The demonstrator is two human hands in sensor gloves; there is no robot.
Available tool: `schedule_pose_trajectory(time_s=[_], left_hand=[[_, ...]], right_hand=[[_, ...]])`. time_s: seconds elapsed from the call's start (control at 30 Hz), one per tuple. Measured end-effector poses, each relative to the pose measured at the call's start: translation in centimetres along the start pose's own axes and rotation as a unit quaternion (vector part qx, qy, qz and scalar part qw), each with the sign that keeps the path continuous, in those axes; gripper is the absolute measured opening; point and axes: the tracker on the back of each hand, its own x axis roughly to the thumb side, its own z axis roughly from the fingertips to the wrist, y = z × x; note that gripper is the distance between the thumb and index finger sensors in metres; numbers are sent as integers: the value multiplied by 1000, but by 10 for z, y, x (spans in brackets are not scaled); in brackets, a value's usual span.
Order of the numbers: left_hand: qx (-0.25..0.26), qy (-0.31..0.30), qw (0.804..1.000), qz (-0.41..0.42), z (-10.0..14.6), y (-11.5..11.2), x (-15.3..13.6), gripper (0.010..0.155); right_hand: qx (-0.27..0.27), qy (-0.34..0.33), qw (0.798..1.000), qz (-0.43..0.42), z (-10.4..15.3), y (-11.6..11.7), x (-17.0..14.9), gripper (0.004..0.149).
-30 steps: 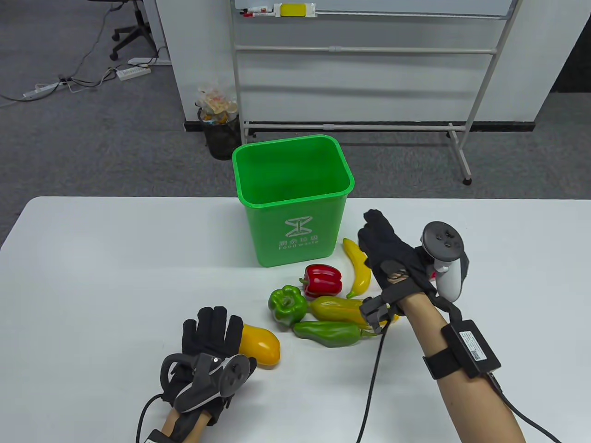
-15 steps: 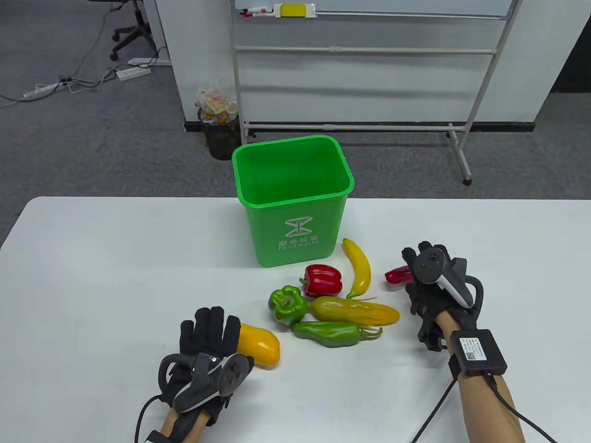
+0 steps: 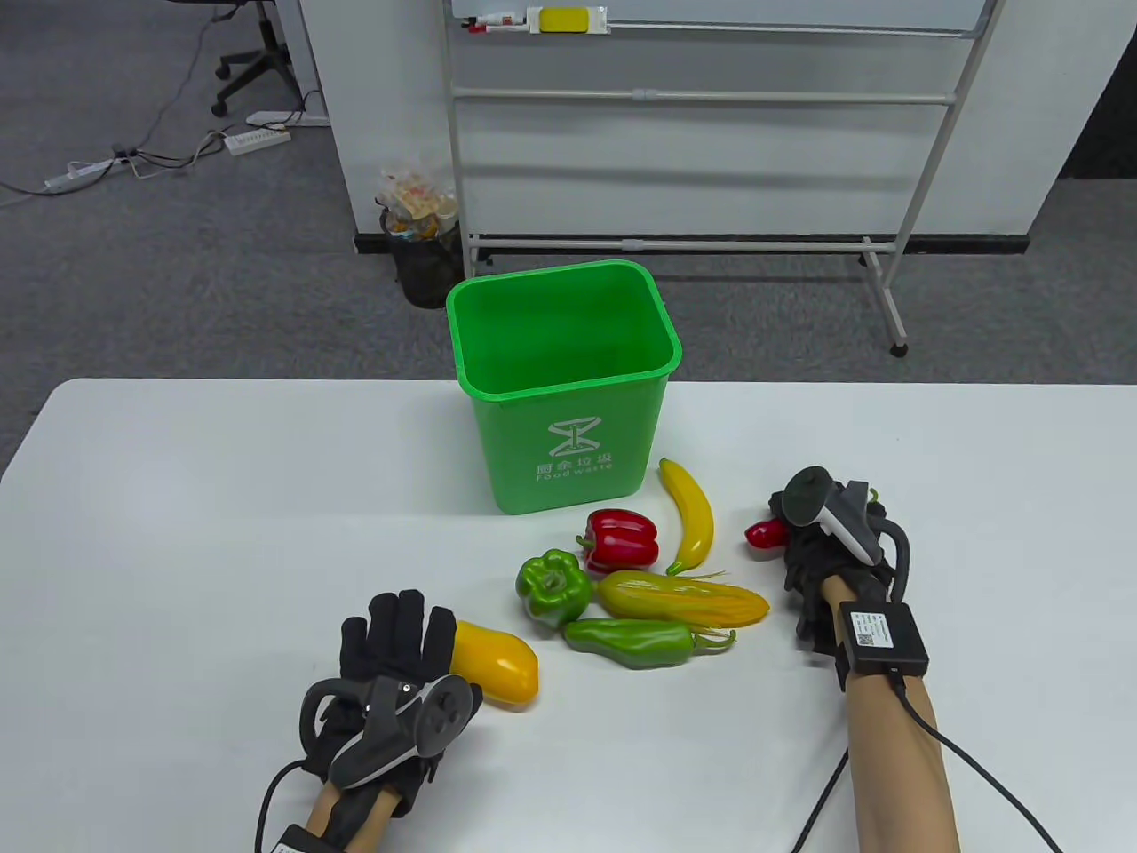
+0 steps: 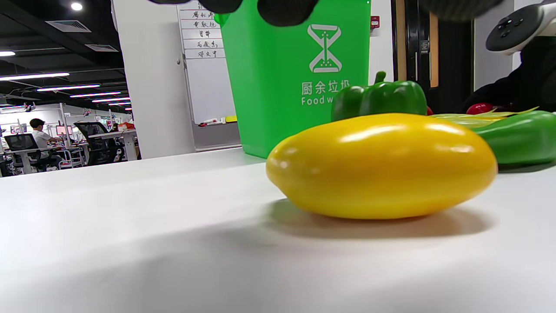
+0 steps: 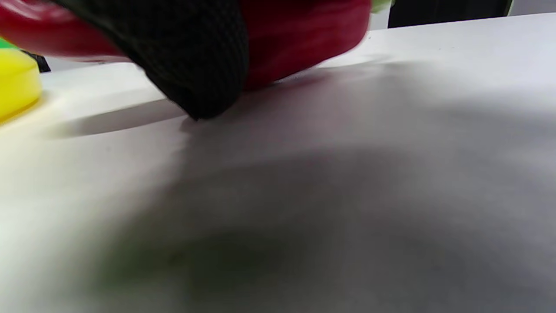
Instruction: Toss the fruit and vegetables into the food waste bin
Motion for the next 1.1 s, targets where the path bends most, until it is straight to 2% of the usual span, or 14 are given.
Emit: schedule_pose_trajectory(time_s=[0.23, 0.47, 0.53, 0.67, 0.7, 0.73, 0.77, 0.87, 0.9, 0.93, 0.97, 1.03, 1.07, 1.1], left_hand=[[5, 0, 1000, 5, 1, 2, 2, 87], [3, -9, 1000, 8, 1, 2, 4, 87], [2, -9, 1000, 9, 1, 2, 5, 87], [-1, -12, 1000, 7, 1, 1, 6, 87], [-2, -13, 1000, 9, 1, 1, 6, 87], [-2, -13, 1000, 10, 1, 1, 7, 87], [-2, -13, 1000, 11, 1, 1, 7, 87], [0, -14, 1000, 16, 1, 3, 9, 87], [1, -14, 1000, 17, 1, 3, 10, 87], [2, -14, 1000, 18, 0, 3, 10, 87], [3, -15, 1000, 18, 0, 3, 11, 87], [0, -16, 1000, 18, 0, 2, 11, 87], [-3, -15, 1000, 18, 0, 0, 11, 87], [-7, -14, 1000, 18, 0, -1, 11, 87]], right_hand=[[-2, -39, 999, -36, 27, -14, -27, 76], [92, -166, 970, -151, 104, -11, -52, 80], [130, -216, 949, -191, 135, -5, -46, 82], [234, -310, 877, -281, 194, 13, -10, 85], [263, -342, 848, -308, 211, 18, 8, 85], [273, -353, 835, -321, 216, 18, 16, 86], [300, -376, 801, -357, 226, 17, 33, 86], [333, -421, 693, -481, 232, -13, 80, 86], [311, -434, 641, -551, 226, -45, 104, 85], [273, -438, 604, -607, 215, -78, 122, 85], [238, -437, 582, -643, 205, -103, 135, 85], [167, -377, 568, -712, 171, -162, 161, 86], [145, -307, 597, -727, 151, -184, 171, 89], [150, -271, 625, -717, 138, -194, 175, 96]])
